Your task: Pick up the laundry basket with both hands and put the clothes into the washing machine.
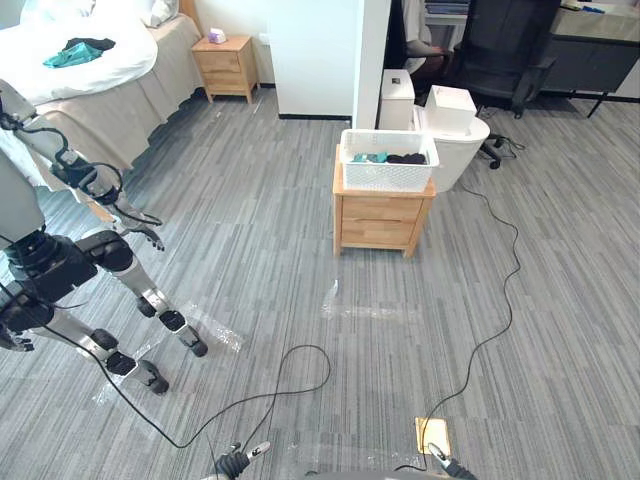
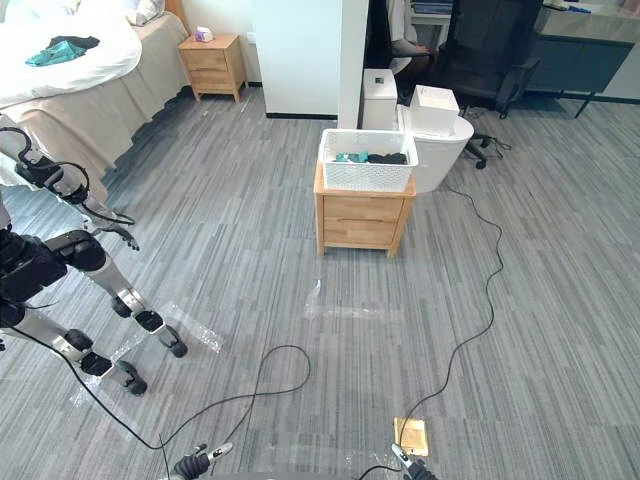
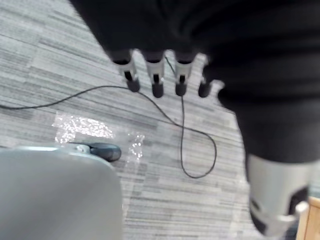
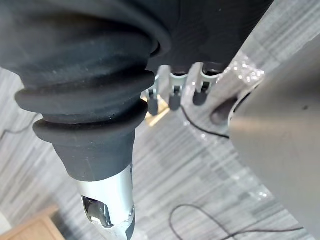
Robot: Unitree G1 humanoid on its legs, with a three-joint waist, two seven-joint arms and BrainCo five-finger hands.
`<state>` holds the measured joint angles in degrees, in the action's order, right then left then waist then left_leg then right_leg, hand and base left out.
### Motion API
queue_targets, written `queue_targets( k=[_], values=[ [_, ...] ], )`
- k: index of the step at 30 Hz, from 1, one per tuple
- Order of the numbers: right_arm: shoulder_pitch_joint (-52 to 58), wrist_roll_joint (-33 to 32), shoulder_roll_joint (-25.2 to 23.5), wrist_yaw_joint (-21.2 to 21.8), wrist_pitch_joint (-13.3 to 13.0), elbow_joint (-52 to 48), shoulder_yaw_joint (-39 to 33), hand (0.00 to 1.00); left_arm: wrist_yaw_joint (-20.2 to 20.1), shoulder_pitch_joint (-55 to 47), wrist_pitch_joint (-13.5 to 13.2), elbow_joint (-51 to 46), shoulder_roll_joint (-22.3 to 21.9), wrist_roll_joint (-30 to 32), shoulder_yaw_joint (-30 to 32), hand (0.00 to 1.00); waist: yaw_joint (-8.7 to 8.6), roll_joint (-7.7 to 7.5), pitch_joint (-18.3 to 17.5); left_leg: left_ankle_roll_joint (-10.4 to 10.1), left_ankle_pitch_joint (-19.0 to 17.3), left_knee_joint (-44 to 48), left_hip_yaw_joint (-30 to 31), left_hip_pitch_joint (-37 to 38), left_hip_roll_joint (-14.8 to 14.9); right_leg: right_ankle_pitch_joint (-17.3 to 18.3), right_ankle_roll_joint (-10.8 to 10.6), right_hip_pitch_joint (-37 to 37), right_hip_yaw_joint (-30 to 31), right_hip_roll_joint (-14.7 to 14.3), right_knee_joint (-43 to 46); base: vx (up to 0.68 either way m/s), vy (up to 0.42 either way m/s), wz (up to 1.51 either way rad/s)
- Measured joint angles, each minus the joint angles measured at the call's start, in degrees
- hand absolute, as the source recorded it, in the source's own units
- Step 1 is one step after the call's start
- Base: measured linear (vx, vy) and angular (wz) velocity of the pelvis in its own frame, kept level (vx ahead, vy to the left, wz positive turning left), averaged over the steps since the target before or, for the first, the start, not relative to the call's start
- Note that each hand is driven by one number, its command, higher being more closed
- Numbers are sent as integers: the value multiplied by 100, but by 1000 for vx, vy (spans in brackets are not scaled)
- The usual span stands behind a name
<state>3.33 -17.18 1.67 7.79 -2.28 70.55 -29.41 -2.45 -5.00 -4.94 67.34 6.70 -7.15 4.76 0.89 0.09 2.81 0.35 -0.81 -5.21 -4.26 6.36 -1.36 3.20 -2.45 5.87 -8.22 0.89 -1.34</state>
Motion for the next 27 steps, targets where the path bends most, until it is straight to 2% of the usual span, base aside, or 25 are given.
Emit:
queue_targets(
  k=[8, 27],
  values=[
    [-11, 1, -14, 3, 1, 12, 0, 0, -6, 28, -10, 3, 33, 1, -15, 0, 0, -51, 44, -1, -1, 1, 13, 0, -32, 0, 0, 5, -100, 32, -3, 0, 0, 0],
    [-9, 4, -13, 19, 1, 17, -10, 0, -7, 29, -47, 21, 35, 3, -23, 0, -2, -53, 47, -1, -1, -1, 10, 2, -42, 0, 0, 5, -106, 43, -4, -7, -2, 0]
  ],
)
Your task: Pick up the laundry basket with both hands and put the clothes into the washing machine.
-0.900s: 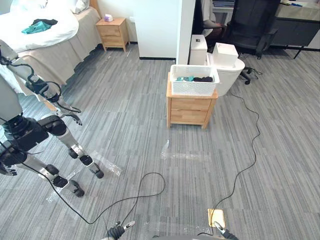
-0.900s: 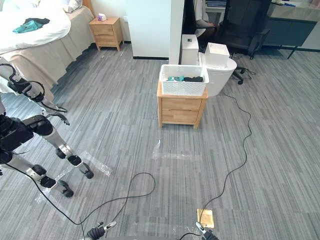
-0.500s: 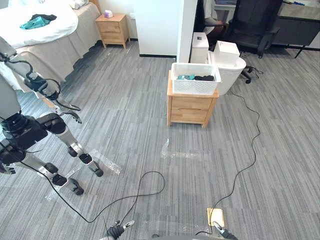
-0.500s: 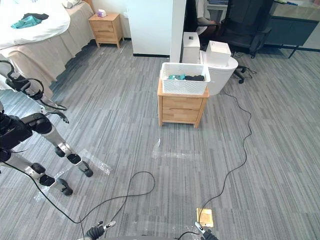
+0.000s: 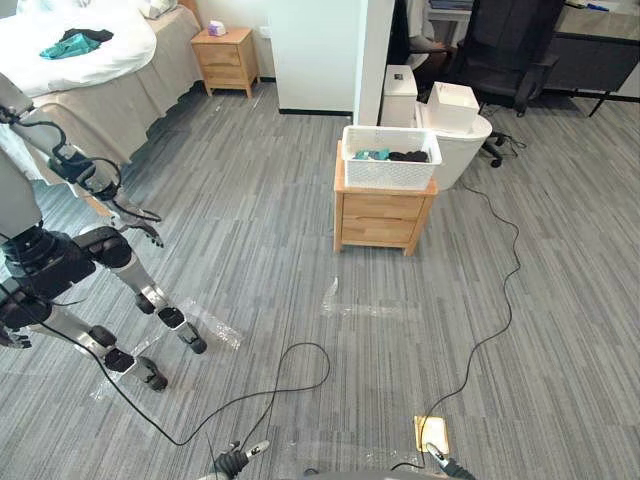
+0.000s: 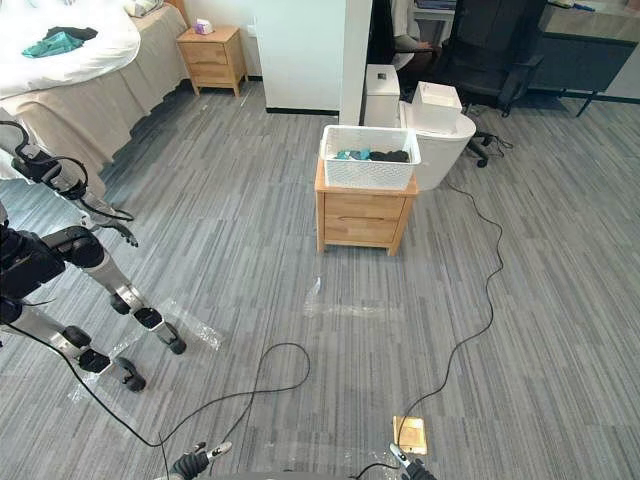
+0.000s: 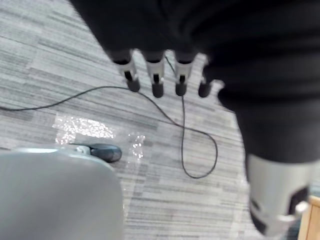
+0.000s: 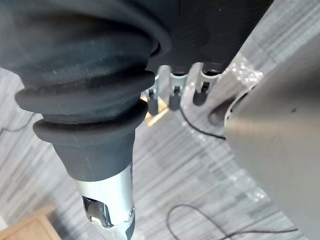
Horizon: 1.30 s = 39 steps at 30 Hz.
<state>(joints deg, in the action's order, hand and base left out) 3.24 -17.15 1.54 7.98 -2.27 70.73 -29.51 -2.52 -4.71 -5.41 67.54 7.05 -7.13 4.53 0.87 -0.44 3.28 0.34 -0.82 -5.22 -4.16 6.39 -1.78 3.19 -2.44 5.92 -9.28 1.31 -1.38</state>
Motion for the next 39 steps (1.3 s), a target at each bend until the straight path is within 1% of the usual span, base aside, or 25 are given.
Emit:
queue_targets(
  k=[10, 14, 17, 18, 19, 20, 21, 22, 23, 24, 25, 26, 27, 28, 29, 30, 31, 32, 33, 34, 35, 36, 37, 38, 39],
  values=[
    [-4, 0, 3, 59, 0, 5, -9, 0, -11, 6, -3, 1, 5, -19, -10, 0, -1, -1, 17, 0, 0, -4, -14, 0, 0, 0, 1, -9, 9, 0, -10, 0, 0, 0],
    [-24, -1, 3, 73, 4, 5, -8, 0, -56, 13, -5, 0, 23, -124, -47, 0, 1, -5, 55, 0, -6, -9, -93, 0, 2, -11, 16, -46, 87, -7, -39, -2, 0, -10],
    [-83, -21, 18, 76, 3, -5, -47, 0, -97, 40, -7, 0, 32, -133, -119, 0, -3, 33, 127, 59, -45, -5, -203, -44, -4, -8, 9, -135, 183, 0, 27, -13, 3, -19],
    [-108, -42, 27, 76, 5, -5, -152, 0, -99, 77, -6, -1, 43, -159, -239, 0, -12, 39, 218, 144, -148, 97, -218, -84, -12, 141, -199, -278, 177, 43, 305, 8, 14, -5],
    [-117, -65, 26, 75, 6, -5, -166, 0, -99, 102, -7, -5, 43, -190, -266, 0, -12, 82, 258, 170, -220, 200, -224, -120, -20, 266, -332, -366, 163, 85, 559, 21, 38, -8],
    [-122, -153, 74, 75, 6, -8, -168, 0, -97, 136, -10, -17, -4, -238, -277, 0, -9, 126, 350, 265, -387, 399, -236, -182, -45, 504, -624, -680, 101, 205, 1285, 1, 43, -15],
    [-131, -228, 165, 79, 5, -32, -221, 0, -99, 200, -11, -23, -42, -245, -283, 0, -15, 213, 461, 314, -541, 526, -250, -193, -57, 643, -697, -1162, -18, 355, 2424, -16, 51, -15],
    [-128, -261, 173, 85, 1, -64, -270, 0, -102, 216, -10, -24, -34, -244, -283, 0, -15, 212, 484, 345, -612, 621, -249, -187, -108, 674, -661, -1481, -96, 503, 3160, -30, 64, -1],
    [-102, -308, 123, 79, 6, -200, -338, 0, -98, 243, -8, -39, 23, -241, -276, 0, -24, 145, 571, 357, -756, 772, -215, -91, -237, 624, -468, -2070, -173, 858, 4548, 27, 85, 13],
    [-42, -377, 94, 78, -7, -261, -343, 0, -94, 228, -3, -83, 45, -242, -255, 0, -28, 128, 628, 389, -864, 838, -212, 31, -286, 667, -419, -2417, -163, 1035, 5303, 170, 102, 13],
    [3, -385, 109, 76, 9, -243, -379, 0, -90, 202, 4, -138, 39, -242, -236, 0, -10, 127, 631, 360, -966, 877, -188, 174, -285, 724, -401, -2690, -213, 1121, 5624, 324, 120, 4],
    [11, -403, 104, 76, 19, -219, -454, 0, -89, 214, 10, -166, 35, -243, -236, 0, -36, 145, 662, 342, -1027, 843, -183, 309, -252, 791, -327, -2792, -446, 1203, 5366, 339, 100, 0],
    [8, -428, 91, 78, 23, -191, -532, 0, -90, 224, 10, -181, 27, -243, -234, 0, -48, 150, 665, 326, -1063, 814, -159, 407, -221, 800, -308, -2821, -590, 1222, 5054, 380, 71, 10],
    [-4, -451, 58, 73, 25, -168, -642, 0, -89, 282, 9, -202, -3, -245, -234, 0, -113, 172, 683, 294, -1181, 818, -90, 507, -126, 765, -249, -2834, -874, 1200, 4258, 309, 4, 17],
    [-12, -482, 61, 64, 27, -149, -646, 0, -86, 316, 9, -202, -33, -242, -238, 0, -158, 195, 678, 272, -1228, 815, -78, 519, -57, 681, -217, -2818, -989, 1121, 3684, 437, -42, 28],
    [-50, -496, 66, 44, 27, -101, -651, 0, -90, 392, 6, -233, -87, -242, -238, 0, -191, 208, 674, 180, -1300, 804, -20, 539, 61, 272, -172, -2790, -1178, 946, 2331, 488, -91, 34],
    [-111, -502, 63, 22, 44, 52, -688, 0, -98, 522, 9, -248, -120, -218, -238, 0, -249, 140, 695, 39, -1407, 790, 109, 606, 143, -291, -240, -2813, -1281, 838, 1062, 630, -156, 41],
    [-120, -502, 53, 11, 68, 101, -731, 0, -99, 573, 13, -248, -123, -214, -234, 0, -297, 114, 725, -27, -1486, 793, 193, 671, 195, -386, -236, -2828, -1263, 842, 873, 561, -174, 59],
    [-94, -502, 32, -4, 106, 133, -835, 0, -103, 593, 12, -248, -155, -203, -235, 0, -358, 126, 737, -116, -1646, 806, 314, 798, 344, -438, -208, -2826, -1243, 822, 828, 606, -235, 73],
    [-49, -564, 1, -12, 141, 189, -977, 0, -111, 577, 11, -255, -184, -186, -231, 0, -401, 186, 701, -311, -1885, 965, 438, 950, 642, -566, -30, -2852, -1202, 662, 1167, 529, -228, 69],
    [-24, -603, -2, -11, 145, 188, -1060, 0, -110, 530, 12, -254, -181, -186, -223, 0, -400, 211, 665, -432, -2004, 1212, 488, 944, 801, -714, 181, -2882, -1188, 578, 1476, 704, -331, 55],
    [23, -658, 5, -3, 149, 217, -1192, 0, -108, 521, 27, -254, -168, -184, -145, 0, -394, 195, 584, -582, -2095, 2078, 562, 649, 1043, -793, 612, -2892, -1276, 455, 1985, 741, -391, 23],
    [-4, -771, 10, 5, 134, 199, -1378, 0, -128, 473, 54, -290, -209, -184, 53, 0, -306, 344, 542, -547, -1879, 3322, 539, 203, 1354, -387, 743, -2759, -1411, 198, 2217, 904, -492, 10],
    [-26, -824, 23, 7, 120, 179, -1407, 0, -124, 467, 62, -293, -220, -184, 155, 0, -300, 396, 554, -435, -1597, 3986, 540, -43, 1480, -218, 796, -2632, -1435, 66, 2250, 929, -471, -23],
    [-76, -893, 54, 22, 113, 62, -1437, 0, -118, 378, 72, -298, -217, -187, 346, 0, -292, 485, 596, -147, -359, 5278, 575, -514, 1677, 84, 883, -2223, -1406, -225, 2178, 784, -365, -35]
  ],
)
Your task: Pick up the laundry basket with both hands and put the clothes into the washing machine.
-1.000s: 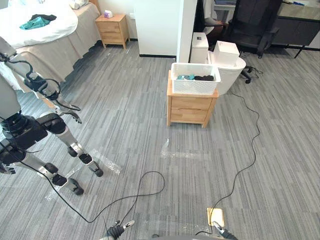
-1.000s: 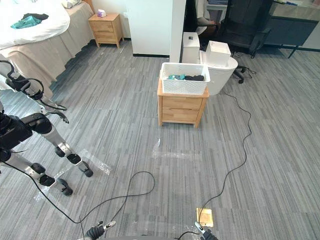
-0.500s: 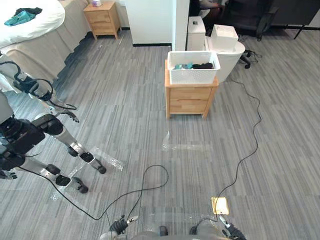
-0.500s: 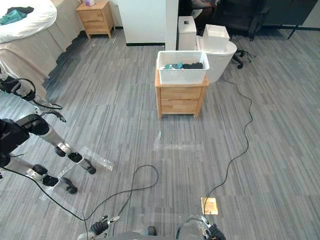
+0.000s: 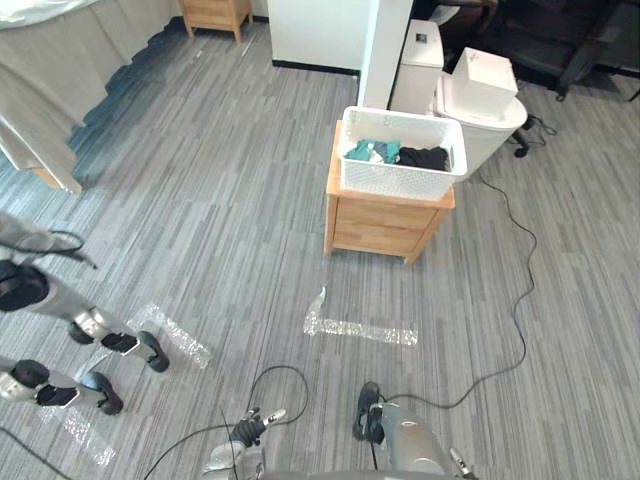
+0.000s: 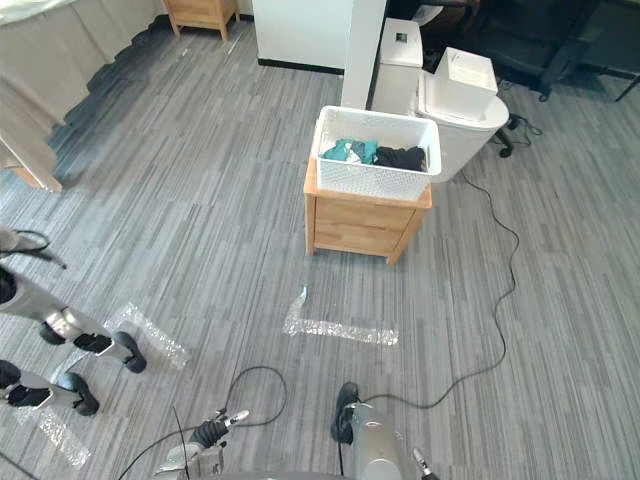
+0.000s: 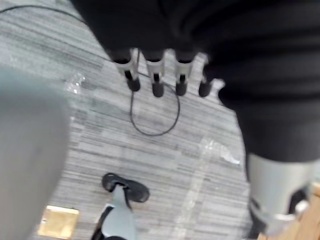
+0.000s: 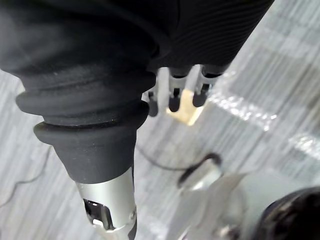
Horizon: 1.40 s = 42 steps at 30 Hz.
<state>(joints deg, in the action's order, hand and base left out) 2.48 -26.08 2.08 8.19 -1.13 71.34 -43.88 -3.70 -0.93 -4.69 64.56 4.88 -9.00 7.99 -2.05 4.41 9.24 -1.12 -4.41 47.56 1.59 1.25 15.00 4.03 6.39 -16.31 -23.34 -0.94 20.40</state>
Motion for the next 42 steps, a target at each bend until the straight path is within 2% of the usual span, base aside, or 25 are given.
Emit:
queue_targets(
  k=[1, 2, 5, 8, 9, 10, 11, 12, 13, 14, 15, 16, 18, 20, 21, 22, 24, 25, 27, 28, 29, 30, 34, 38, 42],
  values=[
    [-19, -50, 25, -3, -7, -44, 117, 0, -3, -98, 15, -9, 1, -7, 81, 0, 61, 71, 40, -9, 244, 1014, 92, -351, 134, 109, 113, 385, 76, -216, -136, 748, -316, -62],
    [-104, -125, 103, -21, -19, -45, 381, 0, -1, -130, 43, -112, 9, -36, 108, 0, 174, 70, 86, 61, 161, 2120, 205, -826, 148, 165, 184, 888, 253, -431, -369, 553, -232, -62],
    [-444, -168, 229, -58, -50, -58, 1110, 0, -15, -128, -11, -448, 89, -160, 90, 0, 379, -161, 201, 113, -323, 2689, 117, -2023, -205, 176, 200, 1873, 678, -485, -1025, 659, -236, -57],
    [-812, -169, 359, -82, -172, -141, 1487, 0, 11, -159, -61, -550, 155, -276, 76, 0, 612, -269, 252, 31, -605, 978, -245, -2690, -585, 499, -26, 2540, 1120, -296, -1450, 477, -27, -79],
    [-897, -165, 417, -93, -202, -293, 1800, 0, 24, -214, -61, -537, 126, -275, 35, 0, 621, -237, 257, -63, -527, -581, -485, -2760, -678, 721, -103, 2697, 1230, -256, -1488, 520, 105, -47],
    [-865, -156, 483, -103, -240, -444, 2069, 0, 24, -290, -60, -537, 53, -271, 15, 0, 606, -99, 180, -423, -253, -2315, -678, -2596, -811, 934, -173, 2875, 1302, -263, -1514, 632, 145, -42],
    [-813, -153, 533, -102, -249, -521, 2225, 0, 27, -360, -64, -537, 15, -260, -9, 0, 634, -24, 118, -505, -153, -2929, -718, -2536, -842, 1049, -204, 2947, 1404, -299, -1512, 585, 220, -73],
    [-762, -135, 487, -94, -254, -605, 2520, 0, 31, -504, -61, -503, 22, -258, -17, 0, 791, -112, 38, -2, 394, -2793, -615, -2515, -966, 1357, -267, 3029, 1643, -181, -1301, 646, 217, -91],
    [-758, -52, 355, -52, -240, -625, 2797, 0, 36, -642, -55, -401, 48, -265, 49, 0, 789, -323, -107, 328, 569, -2684, -613, -2416, -1158, 1510, -376, 2984, 1886, 8, -858, 673, 215, -80],
    [-750, -9, 289, -48, -241, -634, 2912, 0, 44, -692, -55, -363, 96, -271, 81, 0, 778, -443, -140, 394, 568, -2668, -628, -2341, -1216, 1524, -399, 2876, 1936, 121, -501, 696, 187, -32],
    [-713, 64, 184, -38, -240, -624, 2990, 0, 62, -687, -54, -318, 234, -271, 47, 0, 741, -669, -214, 403, 439, -2735, -819, -2096, -1335, 1426, -620, 2501, 2066, 341, 502, 676, 199, -3],
    [-675, 116, 175, -10, -245, -537, 3022, 0, 97, -628, -56, -318, 241, -272, 41, 0, 729, -735, -200, 441, 235, -2749, -830, -1797, -1433, 992, -1365, 2171, 2269, 423, 1598, 656, 193, 7],
    [-602, 189, 181, 10, -239, -450, 3014, 0, 135, -511, -56, -326, 241, -269, 37, 0, 655, -712, -179, 564, 35, -2770, -704, -1263, -1522, 319, -2174, 1767, 2424, 465, 3123, 563, 133, 37],
    [-439, 224, 186, 96, -236, -434, 2982, 0, 136, -467, -70, -340, 205, -283, 19, 0, 611, -646, -167, 585, 21, -3025, -638, -593, -1529, 428, -1916, 1472, 2034, 718, 3949, 489, 76, 29],
    [-354, 252, 186, 115, -238, -340, 2754, 0, 134, -452, -72, -341, 193, -296, -30, 0, 604, -495, -110, 585, 21, -3459, -589, -84, -1486, 656, -1477, 1400, 1538, 1025, 3902, 417, 24, 17],
    [-280, 261, 193, 113, -225, -261, 2414, 0, 133, -372, -68, -333, 107, -333, -62, 0, 596, -497, -97, 557, 4, -3785, -472, 327, -1467, 838, -1208, 1352, 1102, 1356, 3555, 315, -14, 25],
    [-149, 263, 185, 79, -214, -221, 2007, 0, 133, -246, -75, -334, 79, -388, 4, 0, 600, -466, -84, 384, -126, -3976, -363, 541, -1385, 900, -1131, 1179, 921, 1559, 2819, 278, -100, 36],
    [-88, 258, 166, 77, -202, -169, 1710, 0, 136, -187, -69, -318, 80, -388, 71, 0, 573, -504, -79, 329, -160, -3965, -269, 574, -1321, 867, -1159, 1148, 994, 1591, 1909, 243, -184, 45],
    [-13, 246, 170, 64, -181, -37, 1362, 0, 130, -172, -71, -311, 85, -387, 109, 0, 557, -551, -92, 129, -287, -3933, -83, 565, -1227, 338, -1160, 1188, 1212, 1528, 475, 204, -261, 46],
    [122, 242, 110, 56, -130, 21, 1180, 0, 131, -162, -73, -289, 116, -384, 111, 0, 540, -714, -149, -36, -390, -3908, 28, 534, -1244, -572, -1293, 1218, 1397, 1553, -119, 213, -466, 51],
    [245, 238, 75, 52, -97, 82, 972, 0, 135, -189, -69, -152, 123, -383, 137, 0, 529, -745, -249, -174, -465, -3901, 179, 517, -1129, -270, -1548, 1435, 1356, 1456, -340, 175, -427, 42],
    [270, 238, 71, 55, -94, 128, 872, 0, 128, -220, -71, -112, 101, -383, 137, 0, 527, -704, -280, -250, -459, -3919, 232, 493, -1059, -184, -1542, 1529, 1252, 1398, -527, 166, -422, 29],
    [367, 241, 103, 55, -76, 149, 737, 0, 109, -253, -61, 71, -67, -383, 111, 0, 352, -416, -416, -652, -291, -4248, 607, 358, -555, -195, -1235, 1880, 651, 793, -1451, 133, -291, 38],
    [286, 113, 130, 49, -96, -39, 825, 0, 70, -300, -73, 70, -10, -380, 119, 0, 324, -416, -510, -749, -246, -4388, 616, 348, -310, -289, -1122, 1994, 565, 521, -1797, 64, -151, 6],
    [784, -451, -1, -22, -150, -2509, 1560, 0, 3, -1115, -79, -1292, 19, -692, 257, 0, 299, -551, -776, -771, -229, -4484, 382, -7, -326, -438, -1117, 1584, 760, 503, -2001, 19, -17, -28]
  ],
)
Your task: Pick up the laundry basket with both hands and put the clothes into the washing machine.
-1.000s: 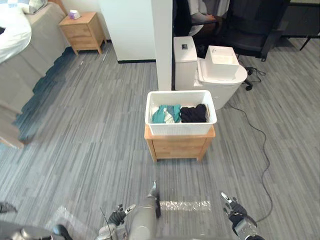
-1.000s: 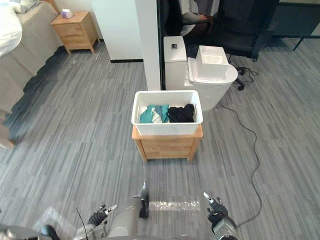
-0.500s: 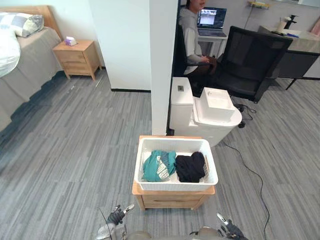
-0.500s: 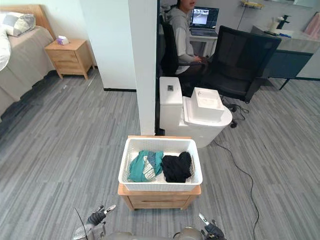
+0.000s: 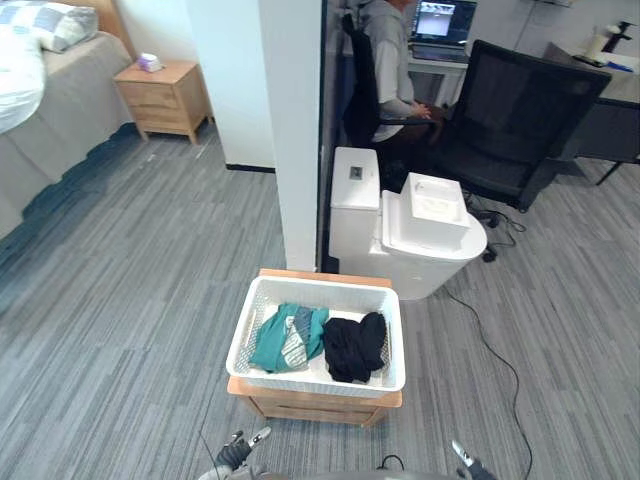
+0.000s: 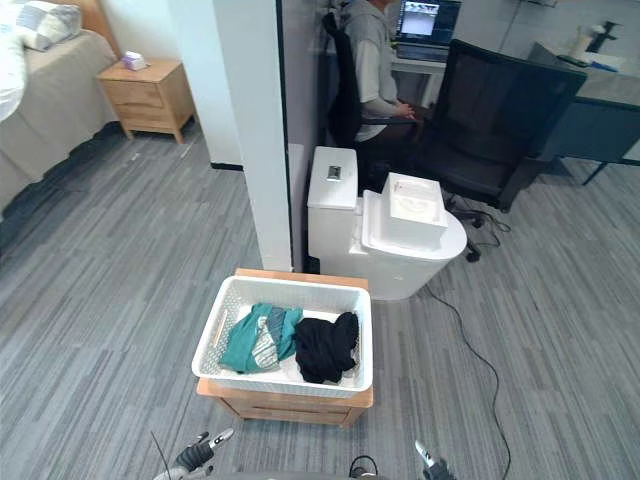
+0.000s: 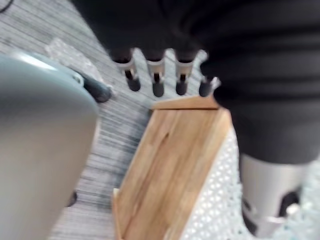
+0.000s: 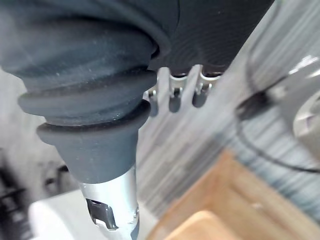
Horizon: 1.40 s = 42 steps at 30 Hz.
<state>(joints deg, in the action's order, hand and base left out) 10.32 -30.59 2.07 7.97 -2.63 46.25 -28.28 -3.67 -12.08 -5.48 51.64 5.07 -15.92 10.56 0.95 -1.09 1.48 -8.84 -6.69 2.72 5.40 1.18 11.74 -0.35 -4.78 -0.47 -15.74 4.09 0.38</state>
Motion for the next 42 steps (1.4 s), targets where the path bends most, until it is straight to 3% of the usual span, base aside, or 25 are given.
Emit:
queue_targets(
  k=[3, 6, 10, 13, 17, 19, 21, 24, 29, 34, 42],
  values=[
    [543, -46, 22, -112, -209, -2222, -281, 0, -99, -773, -28, -1730, -12, -415, 740, 0, 8, -2, -36, 4, -2, -46, -68, -40, -67, -41, -34, -39, 22, 30, -77, 56, 17, -9],
    [574, -89, 116, -142, -382, -3185, -822, 0, -151, -1204, -125, -3204, 6, -494, 1517, 0, 69, -18, -69, 14, -8, -52, -61, -135, -105, -52, -54, -86, -19, 71, -149, 57, 26, 5],
    [465, -27, 444, -129, -346, -3583, -1013, 0, -137, -1138, -257, -4586, -16, -422, 2170, 0, 167, 31, -68, 14, -9, -35, 28, -198, -181, -63, -71, -85, -142, 143, -178, 40, 21, 15],
    [146, -26, 868, 30, -228, -3607, -828, 0, -103, -837, -268, -5019, 168, -363, 2280, 0, 177, 85, -32, 45, -30, 17, 29, -312, -235, -95, -114, -102, -148, 203, -205, -44, 33, 6],
    [-348, -26, 1683, 161, -95, -3466, 43, 0, -86, -246, -271, -5070, 871, -362, 1874, 0, 233, 65, 120, 57, -34, 176, -3, -556, -271, -211, -100, -295, -97, 213, -233, -66, 6, -7],
    [-922, -27, 2210, 264, 27, -2923, 816, 0, -97, 355, -280, -4892, 1384, -362, 1187, 0, 318, 29, 361, 57, -27, 321, -16, -662, -276, -312, -70, -382, -55, 205, -257, -70, -9, -9],
    [-1500, -29, 2412, 354, 162, -2600, 1439, 0, -113, 869, -265, -4492, 1698, -358, 696, 0, 319, 37, 592, 57, -27, 420, -28, -734, -280, -370, -51, -429, -14, 203, -255, -125, -13, -8],
    [-2321, -27, 2433, 432, 321, -2204, 2290, 0, -93, 1792, -221, -3791, 1949, -348, 81, 0, 353, 24, 957, 56, -25, 617, -36, -976, -285, -488, -10, -608, 27, 197, -241, -101, -12, -8],
    [-3077, 18, 2185, 335, 539, -2060, 3035, 0, 152, 2867, 82, -3005, 1956, -234, -437, 0, 477, 3, 1492, 56, -25, 856, -50, -1193, -282, -544, 27, -806, 80, 201, -103, -96, -14, -5],
    [-3300, 128, 1827, 246, 659, -2060, 3353, 0, 329, 3341, 303, -2538, 1947, -110, -605, 0, 507, -84, 1787, 56, -25, 1041, -34, -1382, -278, -570, 64, -971, 91, 202, 23, -69, -5, -1],
    [-3312, 458, 1750, 170, 775, -2058, 3334, 0, 510, 3752, 473, -2017, 1943, 84, -660, 0, 567, -203, 2092, 55, -28, 1312, 6, -1700, -263, -653, 118, -1175, 86, 181, 85, -74, -5, 0]
  ],
)
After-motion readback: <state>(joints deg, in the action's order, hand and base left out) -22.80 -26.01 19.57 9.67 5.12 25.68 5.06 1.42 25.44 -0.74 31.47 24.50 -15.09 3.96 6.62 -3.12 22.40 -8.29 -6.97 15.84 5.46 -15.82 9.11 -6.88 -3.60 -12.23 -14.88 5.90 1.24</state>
